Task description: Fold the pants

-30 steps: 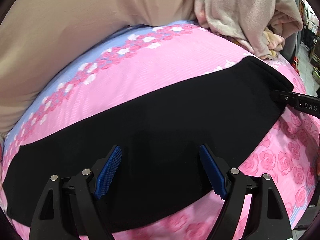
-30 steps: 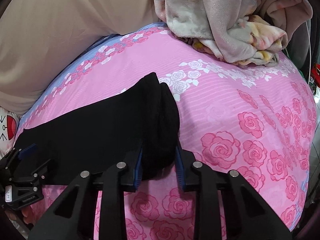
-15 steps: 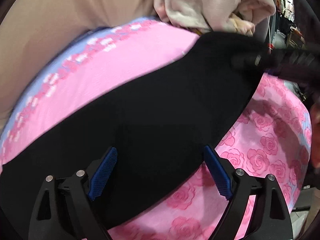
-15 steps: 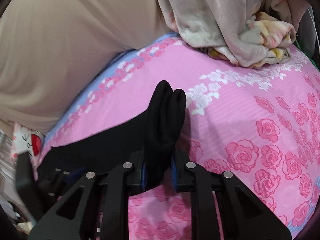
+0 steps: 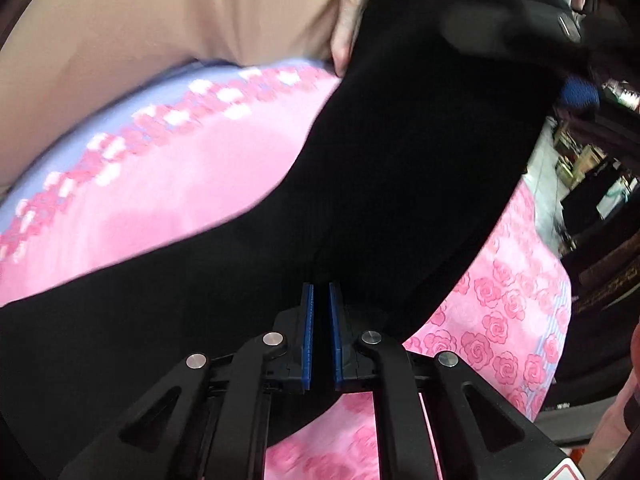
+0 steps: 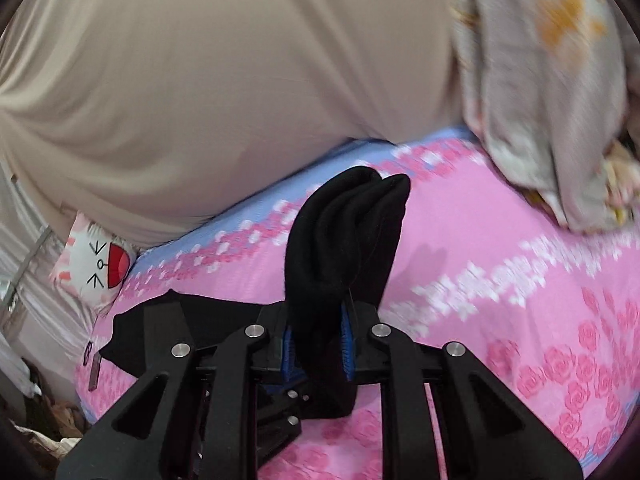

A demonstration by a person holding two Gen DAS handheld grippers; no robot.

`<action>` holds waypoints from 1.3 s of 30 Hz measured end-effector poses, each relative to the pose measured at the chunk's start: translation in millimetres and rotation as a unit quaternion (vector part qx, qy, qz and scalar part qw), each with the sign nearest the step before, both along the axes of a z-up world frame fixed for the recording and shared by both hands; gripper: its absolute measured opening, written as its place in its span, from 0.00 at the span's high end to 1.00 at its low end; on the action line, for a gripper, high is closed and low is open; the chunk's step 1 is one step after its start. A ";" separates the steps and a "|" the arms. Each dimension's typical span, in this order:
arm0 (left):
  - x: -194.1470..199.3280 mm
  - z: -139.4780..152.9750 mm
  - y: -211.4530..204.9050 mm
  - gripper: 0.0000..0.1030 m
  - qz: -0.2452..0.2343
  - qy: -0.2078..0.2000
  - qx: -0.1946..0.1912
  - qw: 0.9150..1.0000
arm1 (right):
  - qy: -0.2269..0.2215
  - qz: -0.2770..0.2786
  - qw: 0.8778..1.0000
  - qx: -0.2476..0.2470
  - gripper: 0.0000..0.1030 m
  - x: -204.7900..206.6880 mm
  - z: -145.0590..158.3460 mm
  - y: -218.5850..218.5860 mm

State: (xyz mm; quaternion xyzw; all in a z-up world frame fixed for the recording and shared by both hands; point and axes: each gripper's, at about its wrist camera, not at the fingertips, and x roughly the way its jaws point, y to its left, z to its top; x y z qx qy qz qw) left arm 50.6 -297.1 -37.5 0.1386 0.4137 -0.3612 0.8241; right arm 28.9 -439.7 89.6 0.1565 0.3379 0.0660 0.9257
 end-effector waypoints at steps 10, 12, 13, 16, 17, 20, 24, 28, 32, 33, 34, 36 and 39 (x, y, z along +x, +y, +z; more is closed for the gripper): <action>7.2 51.8 127.3 0.93 0.098 -0.047 -0.042 0.993 | -0.044 0.122 0.990 -0.046 0.84 39.4 51.6 147.8; 3.3 61.1 160.7 0.86 0.120 -0.061 -0.051 0.990 | -0.044 0.149 0.986 -0.053 0.84 48.3 50.9 184.9; 5.1 63.9 172.2 0.80 0.127 -0.064 -0.057 0.988 | -0.042 0.161 0.985 -0.056 0.84 52.1 49.8 201.3; -0.5 73.7 216.5 0.47 0.161 -0.089 -0.069 0.981 | -0.033 0.197 0.978 -0.065 0.84 64.5 41.1 253.4; -0.9 73.1 225.6 0.47 0.169 -0.094 -0.067 0.979 | -0.026 0.212 0.974 -0.069 0.84 68.6 34.7 272.2; 5.2 62.8 261.9 0.47 0.209 -0.088 -0.049 0.973 | -0.005 0.242 0.967 -0.078 0.84 78.2 12.3 317.2; 16.8 23.9 306.1 0.47 0.254 -0.056 -0.021 0.965 | 0.033 0.275 0.956 -0.095 0.84 89.4 -32.8 367.2; 25.2 -15.8 342.5 0.47 0.290 -0.031 0.014 0.956 | 0.076 0.293 0.949 -0.089 0.84 103.6 -82.5 399.1; 20.8 -40.9 366.1 0.46 0.292 -0.019 0.023 0.956 | 0.123 0.299 0.945 -0.057 0.84 115.2 -129.3 413.8; 17.1 -40.6 366.5 0.46 0.291 -0.026 0.028 0.956 | 0.131 0.300 0.944 -0.050 0.84 116.4 -137.4 414.9; 8.7 -38.6 368.7 0.46 0.288 -0.039 0.035 0.956 | 0.134 0.300 0.943 -0.049 0.84 117.2 -141.3 416.4; -2.2 -34.9 376.2 0.46 0.282 -0.049 0.032 0.958 | 0.146 0.309 0.939 -0.049 0.83 115.1 -153.5 420.3; -16.2 -27.1 403.0 0.46 0.291 -0.047 0.017 0.956 | 0.160 0.321 0.932 -0.053 0.80 111.2 -169.0 426.8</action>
